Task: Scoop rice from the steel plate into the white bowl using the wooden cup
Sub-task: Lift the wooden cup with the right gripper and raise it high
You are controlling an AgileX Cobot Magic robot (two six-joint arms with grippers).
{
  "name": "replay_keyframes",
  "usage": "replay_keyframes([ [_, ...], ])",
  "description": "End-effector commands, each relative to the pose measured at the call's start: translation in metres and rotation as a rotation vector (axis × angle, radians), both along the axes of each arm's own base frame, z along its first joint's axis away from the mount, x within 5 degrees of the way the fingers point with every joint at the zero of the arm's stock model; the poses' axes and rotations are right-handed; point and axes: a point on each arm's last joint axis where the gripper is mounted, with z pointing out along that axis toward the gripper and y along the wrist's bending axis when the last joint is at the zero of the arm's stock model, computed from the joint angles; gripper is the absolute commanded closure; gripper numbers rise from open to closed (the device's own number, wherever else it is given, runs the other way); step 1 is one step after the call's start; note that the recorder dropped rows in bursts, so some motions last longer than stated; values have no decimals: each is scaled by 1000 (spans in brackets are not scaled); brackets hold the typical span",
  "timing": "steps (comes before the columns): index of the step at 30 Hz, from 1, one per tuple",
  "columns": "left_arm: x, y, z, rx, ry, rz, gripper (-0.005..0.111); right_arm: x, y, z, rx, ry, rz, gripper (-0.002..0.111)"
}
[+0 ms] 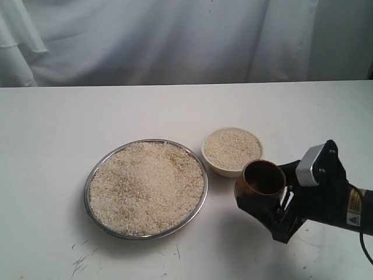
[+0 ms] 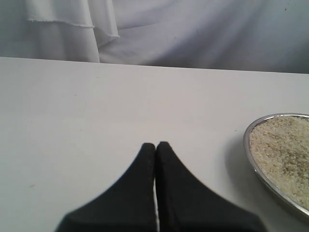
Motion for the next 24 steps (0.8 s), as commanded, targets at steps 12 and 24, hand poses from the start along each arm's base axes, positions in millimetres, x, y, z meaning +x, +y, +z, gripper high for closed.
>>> replay_keyframes([
  [12, 0, 0, 0, 2, -13, -2, 107, 44, 69, 173, -186, -128, -146, 108],
  [24, 0, 0, 0, 2, -13, -2, 107, 101, 69, 174, -681, -556, -404, 108],
])
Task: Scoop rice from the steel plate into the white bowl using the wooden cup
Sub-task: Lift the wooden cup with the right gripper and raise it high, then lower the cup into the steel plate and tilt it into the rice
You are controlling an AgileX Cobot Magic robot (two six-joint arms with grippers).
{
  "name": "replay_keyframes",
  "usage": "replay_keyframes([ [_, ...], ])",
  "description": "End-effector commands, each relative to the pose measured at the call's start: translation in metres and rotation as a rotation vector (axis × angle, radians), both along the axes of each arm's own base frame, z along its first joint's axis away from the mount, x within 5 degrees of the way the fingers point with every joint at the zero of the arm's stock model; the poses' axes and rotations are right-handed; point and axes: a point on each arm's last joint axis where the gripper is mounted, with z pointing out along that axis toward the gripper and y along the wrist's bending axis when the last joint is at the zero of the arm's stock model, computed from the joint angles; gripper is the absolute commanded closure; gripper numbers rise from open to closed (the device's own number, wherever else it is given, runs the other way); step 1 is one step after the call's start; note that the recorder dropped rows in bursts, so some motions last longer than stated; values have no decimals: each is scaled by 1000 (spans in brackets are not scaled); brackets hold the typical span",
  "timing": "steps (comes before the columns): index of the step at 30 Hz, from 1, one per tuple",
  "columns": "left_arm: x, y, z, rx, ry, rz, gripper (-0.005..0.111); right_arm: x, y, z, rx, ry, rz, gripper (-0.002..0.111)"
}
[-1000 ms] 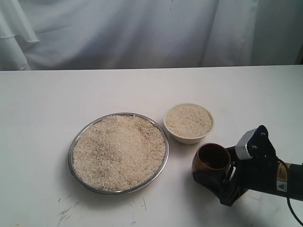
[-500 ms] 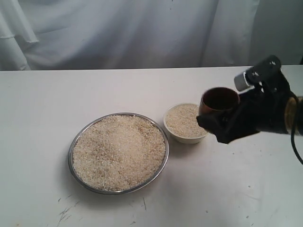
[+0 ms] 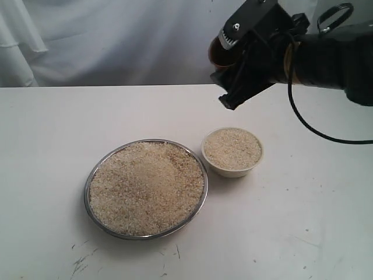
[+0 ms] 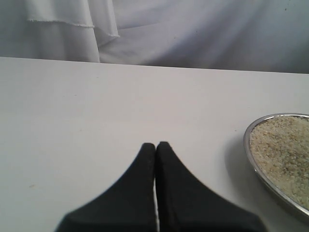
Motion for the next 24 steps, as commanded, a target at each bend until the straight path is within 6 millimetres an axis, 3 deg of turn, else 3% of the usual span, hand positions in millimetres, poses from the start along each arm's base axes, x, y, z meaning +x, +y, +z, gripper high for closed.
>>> replay_keyframes([
  [1, 0, 0, 0, 2, -13, -2, 107, 22, -20, -6, -244, -139, -184, 108],
  [9, 0, 0, 0, 2, -13, -2, 107, 24, -26, -32, -288, 36, -232, 108],
  [12, 0, 0, 0, 2, -13, -2, 107, 9, -3, -42, -385, 89, -89, 108],
  [17, 0, 0, 0, 2, -13, -2, 107, 8, 37, -57, -562, 73, 27, 108],
  [19, 0, 0, 0, 2, -13, -2, 107, 10, 67, -71, -700, 33, 119, 108],
  [24, 0, 0, 0, 2, -13, -2, 107, 5, 110, -84, -911, -138, 250, 108],
])
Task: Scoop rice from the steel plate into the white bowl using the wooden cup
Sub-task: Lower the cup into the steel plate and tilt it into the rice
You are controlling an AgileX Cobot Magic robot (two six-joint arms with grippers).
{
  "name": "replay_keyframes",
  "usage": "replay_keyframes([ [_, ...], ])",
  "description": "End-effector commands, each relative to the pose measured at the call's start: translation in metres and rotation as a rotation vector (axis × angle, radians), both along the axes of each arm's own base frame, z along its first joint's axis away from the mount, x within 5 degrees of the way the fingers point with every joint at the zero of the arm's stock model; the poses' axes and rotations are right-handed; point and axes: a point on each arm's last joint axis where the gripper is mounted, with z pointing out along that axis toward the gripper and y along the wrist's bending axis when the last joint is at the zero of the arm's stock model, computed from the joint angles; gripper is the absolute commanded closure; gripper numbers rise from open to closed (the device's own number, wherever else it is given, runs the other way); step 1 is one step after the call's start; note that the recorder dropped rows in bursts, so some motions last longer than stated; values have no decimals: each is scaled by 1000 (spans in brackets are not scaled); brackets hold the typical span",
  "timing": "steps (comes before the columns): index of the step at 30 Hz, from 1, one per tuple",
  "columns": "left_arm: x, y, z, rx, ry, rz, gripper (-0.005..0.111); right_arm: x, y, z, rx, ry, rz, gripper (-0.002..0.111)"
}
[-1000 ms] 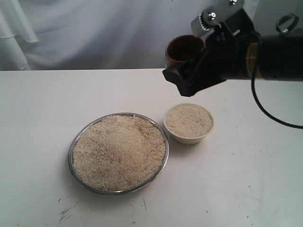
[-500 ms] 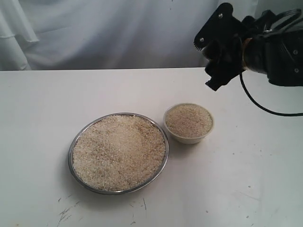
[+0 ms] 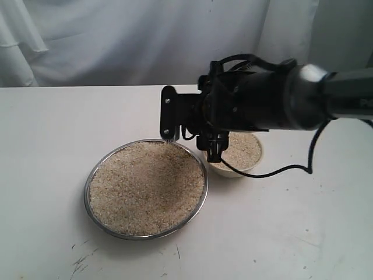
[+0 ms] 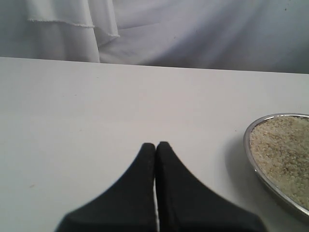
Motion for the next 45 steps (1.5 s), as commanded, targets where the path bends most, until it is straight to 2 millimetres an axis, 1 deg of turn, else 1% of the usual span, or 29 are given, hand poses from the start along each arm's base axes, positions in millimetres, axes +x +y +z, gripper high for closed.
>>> replay_keyframes([
  [1, 0, 0, 0, 2, -13, -2, 107, -5, 26, 4, -129, -126, 124, 108],
  [3, 0, 0, 0, 2, -13, -2, 107, -12, 36, 4, -193, -178, 171, 108],
  [7, 0, 0, 0, 2, -13, -2, 107, -24, 49, -1, -277, -219, 258, 108],
  [9, 0, 0, 0, 2, -13, -2, 107, -30, 56, -7, -307, -220, 293, 108],
  [12, 0, 0, 0, 2, -13, -2, 107, -35, 66, -21, -359, -240, 354, 108],
  [18, 0, 0, 0, 2, -13, -2, 107, -26, 83, -44, -451, -313, 451, 108],
  [23, 0, 0, 0, 2, -13, -2, 107, -19, 97, -56, -499, -343, 508, 108],
  [27, 0, 0, 0, 2, -13, -2, 107, -19, 100, -67, -585, -341, 589, 108],
  [30, 0, 0, 0, 2, -13, -2, 107, -22, 99, -76, -633, -308, 649, 108],
  [33, 0, 0, 0, 2, -13, -2, 107, -26, 99, -81, -615, -244, 675, 108],
  [40, 0, 0, 0, 2, -13, -2, 107, -41, 100, -92, -677, -104, 788, 108],
  [45, 0, 0, 0, 2, -13, -2, 107, -50, 99, -98, -644, 3, 806, 108],
])
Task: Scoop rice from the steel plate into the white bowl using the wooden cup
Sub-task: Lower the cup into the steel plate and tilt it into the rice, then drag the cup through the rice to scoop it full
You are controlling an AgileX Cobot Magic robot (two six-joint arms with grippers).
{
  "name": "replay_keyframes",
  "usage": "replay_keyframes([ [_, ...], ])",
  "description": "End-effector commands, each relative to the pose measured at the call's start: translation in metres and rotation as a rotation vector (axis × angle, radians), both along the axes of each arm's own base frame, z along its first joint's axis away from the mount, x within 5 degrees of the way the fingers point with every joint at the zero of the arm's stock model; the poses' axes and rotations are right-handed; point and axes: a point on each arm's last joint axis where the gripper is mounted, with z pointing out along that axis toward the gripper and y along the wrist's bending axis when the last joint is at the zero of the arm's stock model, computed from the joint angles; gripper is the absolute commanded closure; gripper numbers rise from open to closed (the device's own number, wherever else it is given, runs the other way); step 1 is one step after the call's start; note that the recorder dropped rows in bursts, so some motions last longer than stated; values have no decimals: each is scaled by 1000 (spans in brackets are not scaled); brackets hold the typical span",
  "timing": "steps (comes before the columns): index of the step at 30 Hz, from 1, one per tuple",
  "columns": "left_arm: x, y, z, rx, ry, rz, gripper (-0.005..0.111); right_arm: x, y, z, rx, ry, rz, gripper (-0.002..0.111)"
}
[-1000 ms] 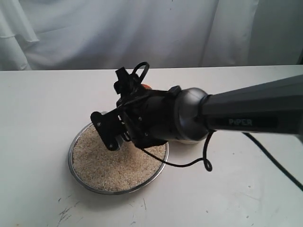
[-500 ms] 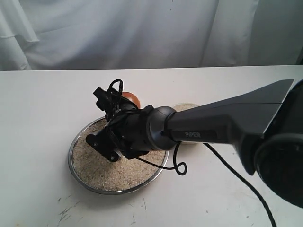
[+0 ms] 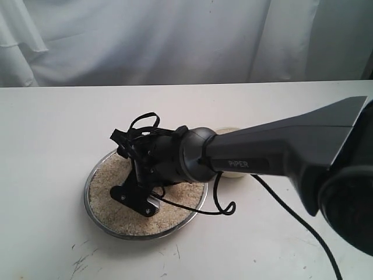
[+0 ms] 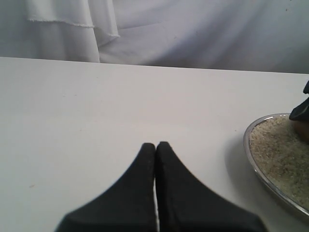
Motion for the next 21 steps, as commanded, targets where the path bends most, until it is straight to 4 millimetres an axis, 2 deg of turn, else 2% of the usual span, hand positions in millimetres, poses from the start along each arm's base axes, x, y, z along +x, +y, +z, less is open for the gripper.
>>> replay_keyframes([
  [1, 0, 0, 0, 2, -13, -2, 107, -14, 1, -16, 10, 137, -34, 108],
  [7, 0, 0, 0, 2, -13, -2, 107, -21, 3, -18, 6, 160, -52, 108],
  [13, 0, 0, 0, 2, -13, -2, 107, -30, 2, -24, 41, 307, -130, 108],
  [21, 0, 0, 0, 2, -13, -2, 107, -31, 0, -25, 66, 361, -186, 108],
])
